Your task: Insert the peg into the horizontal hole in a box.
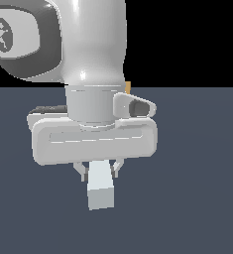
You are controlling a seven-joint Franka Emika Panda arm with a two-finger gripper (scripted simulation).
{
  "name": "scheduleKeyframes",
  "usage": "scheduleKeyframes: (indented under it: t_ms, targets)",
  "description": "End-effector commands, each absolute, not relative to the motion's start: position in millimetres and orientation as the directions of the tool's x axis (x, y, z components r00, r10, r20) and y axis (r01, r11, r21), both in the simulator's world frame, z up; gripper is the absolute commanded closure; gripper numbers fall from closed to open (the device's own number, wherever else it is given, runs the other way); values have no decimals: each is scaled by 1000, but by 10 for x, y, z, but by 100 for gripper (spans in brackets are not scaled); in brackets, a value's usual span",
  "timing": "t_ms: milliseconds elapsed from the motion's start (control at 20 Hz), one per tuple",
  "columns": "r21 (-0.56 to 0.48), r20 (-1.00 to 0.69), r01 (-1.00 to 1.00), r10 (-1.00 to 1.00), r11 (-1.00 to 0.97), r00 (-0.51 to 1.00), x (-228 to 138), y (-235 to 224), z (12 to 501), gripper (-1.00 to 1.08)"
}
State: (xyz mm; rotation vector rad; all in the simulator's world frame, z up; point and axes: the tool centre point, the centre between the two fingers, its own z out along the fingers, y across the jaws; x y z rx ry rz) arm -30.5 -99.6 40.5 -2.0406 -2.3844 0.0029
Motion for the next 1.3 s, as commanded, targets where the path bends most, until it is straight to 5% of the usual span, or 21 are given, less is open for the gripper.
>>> scheduleKeyframes:
  t_ms: [0,1250]
  targets:
    - [0,0,992,992,124,-124,-396,-765,458,108]
    - [0,0,995,995,-104,104,-819,1080,753,108]
